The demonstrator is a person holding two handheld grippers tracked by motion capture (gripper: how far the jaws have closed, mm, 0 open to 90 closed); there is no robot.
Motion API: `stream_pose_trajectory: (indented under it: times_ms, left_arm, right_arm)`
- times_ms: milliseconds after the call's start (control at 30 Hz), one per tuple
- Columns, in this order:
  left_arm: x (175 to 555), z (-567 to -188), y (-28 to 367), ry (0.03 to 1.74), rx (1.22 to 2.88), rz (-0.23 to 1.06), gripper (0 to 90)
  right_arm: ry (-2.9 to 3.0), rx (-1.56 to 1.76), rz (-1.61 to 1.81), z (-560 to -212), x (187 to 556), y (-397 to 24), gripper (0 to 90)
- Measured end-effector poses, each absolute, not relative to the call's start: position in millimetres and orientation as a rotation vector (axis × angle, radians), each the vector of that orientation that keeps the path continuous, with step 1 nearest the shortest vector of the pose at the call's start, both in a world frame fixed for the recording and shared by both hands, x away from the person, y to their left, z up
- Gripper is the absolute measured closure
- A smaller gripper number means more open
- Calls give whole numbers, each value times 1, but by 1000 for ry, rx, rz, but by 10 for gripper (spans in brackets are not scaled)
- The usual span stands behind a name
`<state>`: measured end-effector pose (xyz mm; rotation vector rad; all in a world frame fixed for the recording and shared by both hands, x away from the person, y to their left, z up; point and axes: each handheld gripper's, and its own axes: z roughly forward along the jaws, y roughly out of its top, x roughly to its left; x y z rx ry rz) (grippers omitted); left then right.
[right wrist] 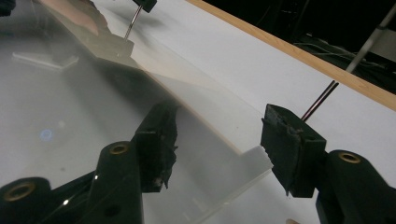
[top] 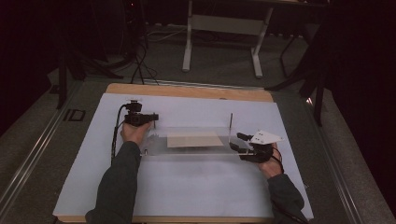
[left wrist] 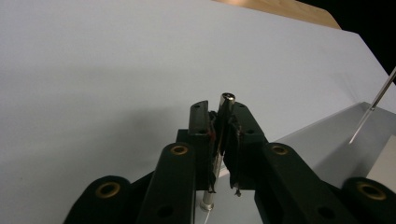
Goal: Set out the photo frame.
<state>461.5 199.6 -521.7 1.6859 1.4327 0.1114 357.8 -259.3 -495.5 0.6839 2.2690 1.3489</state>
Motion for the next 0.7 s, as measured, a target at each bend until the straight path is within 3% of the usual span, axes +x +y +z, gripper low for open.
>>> stream_pose_trajectory:
  times_ms: [367,700]
  left_arm:
    - [456,-519,204,1353,1699,148,625]
    - [448,-515,207,1279,1759,210,599]
  right_arm:
    - [2276,690,1345,-494,358,-259,435]
    - [2274,695,1342,-494,358,-258,437]
